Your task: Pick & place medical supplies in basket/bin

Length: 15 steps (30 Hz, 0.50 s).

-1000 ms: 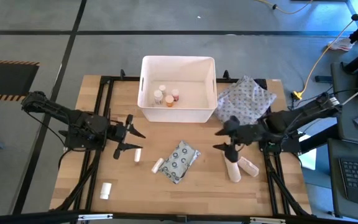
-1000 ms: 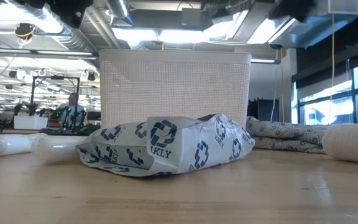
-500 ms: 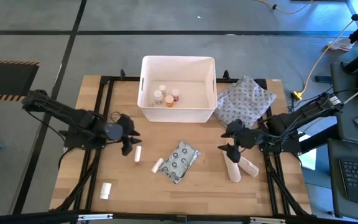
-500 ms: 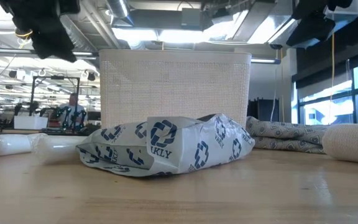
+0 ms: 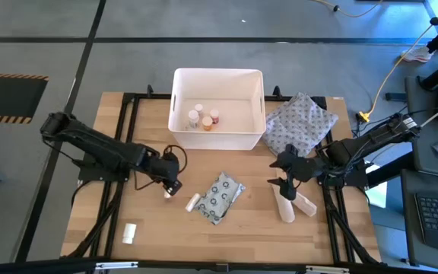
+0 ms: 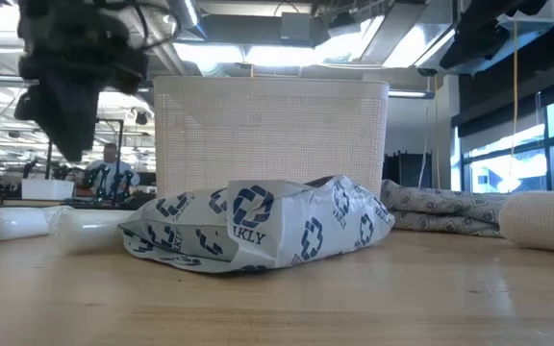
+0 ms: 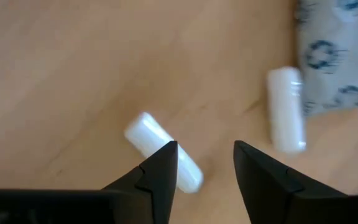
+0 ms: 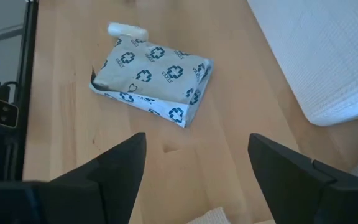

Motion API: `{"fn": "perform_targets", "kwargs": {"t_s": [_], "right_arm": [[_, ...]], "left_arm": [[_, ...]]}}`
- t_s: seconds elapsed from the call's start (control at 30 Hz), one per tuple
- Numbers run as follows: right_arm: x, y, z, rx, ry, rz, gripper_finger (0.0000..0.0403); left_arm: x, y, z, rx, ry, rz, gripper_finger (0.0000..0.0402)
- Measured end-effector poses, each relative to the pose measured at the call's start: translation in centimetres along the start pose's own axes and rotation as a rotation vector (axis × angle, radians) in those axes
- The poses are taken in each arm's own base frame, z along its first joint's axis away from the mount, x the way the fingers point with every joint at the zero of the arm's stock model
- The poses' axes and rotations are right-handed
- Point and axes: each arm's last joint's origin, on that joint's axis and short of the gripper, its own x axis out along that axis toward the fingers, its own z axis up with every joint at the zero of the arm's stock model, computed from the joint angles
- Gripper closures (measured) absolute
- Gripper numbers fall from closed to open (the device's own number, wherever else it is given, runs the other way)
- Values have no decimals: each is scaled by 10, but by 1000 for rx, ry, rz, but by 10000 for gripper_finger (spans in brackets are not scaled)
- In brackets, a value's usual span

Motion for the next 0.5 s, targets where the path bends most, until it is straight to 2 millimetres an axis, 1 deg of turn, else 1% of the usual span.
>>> {"fn": "perform_targets", "kwargs": {"t_s": [0.13,0.3,0.5], "right_arm": [[0,0,0,-52,0,0,120],[0,0,0,-109,1,-1,120],[0,-1,-1,-172,14,-7,120]], "left_arm": [[15,3,8,-65,24,66,225],[28,5,13,-143,89,100,198],[42,5,12,-241,161,138,186]]}}
